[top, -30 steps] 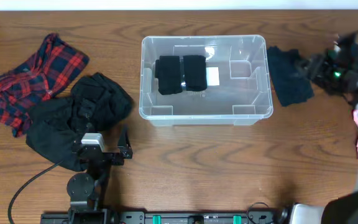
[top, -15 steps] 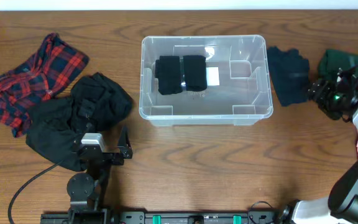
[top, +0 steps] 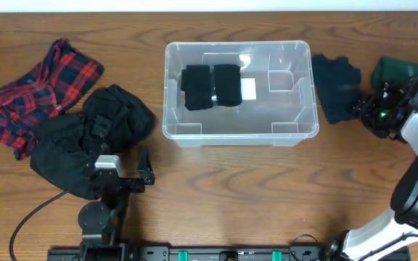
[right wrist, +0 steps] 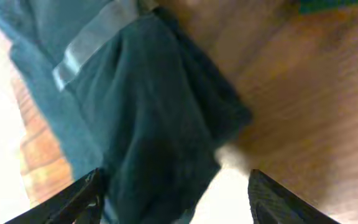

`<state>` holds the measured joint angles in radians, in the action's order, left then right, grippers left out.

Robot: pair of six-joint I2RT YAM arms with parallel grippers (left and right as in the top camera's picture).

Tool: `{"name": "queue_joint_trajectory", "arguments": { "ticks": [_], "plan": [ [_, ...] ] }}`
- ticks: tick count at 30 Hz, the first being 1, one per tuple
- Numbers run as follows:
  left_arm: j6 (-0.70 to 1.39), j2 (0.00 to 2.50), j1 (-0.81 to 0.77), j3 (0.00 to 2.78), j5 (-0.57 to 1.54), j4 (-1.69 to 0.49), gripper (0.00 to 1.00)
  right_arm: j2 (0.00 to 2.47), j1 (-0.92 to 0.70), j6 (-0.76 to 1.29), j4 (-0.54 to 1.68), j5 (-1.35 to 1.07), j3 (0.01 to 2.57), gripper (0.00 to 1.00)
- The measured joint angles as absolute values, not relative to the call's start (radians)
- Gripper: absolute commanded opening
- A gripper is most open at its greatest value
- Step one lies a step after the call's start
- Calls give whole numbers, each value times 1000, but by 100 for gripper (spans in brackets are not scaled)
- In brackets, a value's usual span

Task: Pack container
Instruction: 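Open the right gripper, withdraw, and grasp the upper black garment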

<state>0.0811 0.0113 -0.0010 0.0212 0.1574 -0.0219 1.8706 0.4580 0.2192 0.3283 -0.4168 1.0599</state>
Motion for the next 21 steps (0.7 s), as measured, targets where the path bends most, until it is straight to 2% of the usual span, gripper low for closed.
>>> {"name": "queue_joint_trajectory", "arguments": {
  "ticks": [5,10,21],
  "plan": [
    [81,11,-1,21,157,-22,98,1881,458,217,267,-417,1057,64],
    [81,11,-1,21,157,-22,98,1886,458,213,228,-418,1057,53],
    [81,11,-1,21,157,-22,98,1930,451,212,181,-422,1058,49]
  ]
}}
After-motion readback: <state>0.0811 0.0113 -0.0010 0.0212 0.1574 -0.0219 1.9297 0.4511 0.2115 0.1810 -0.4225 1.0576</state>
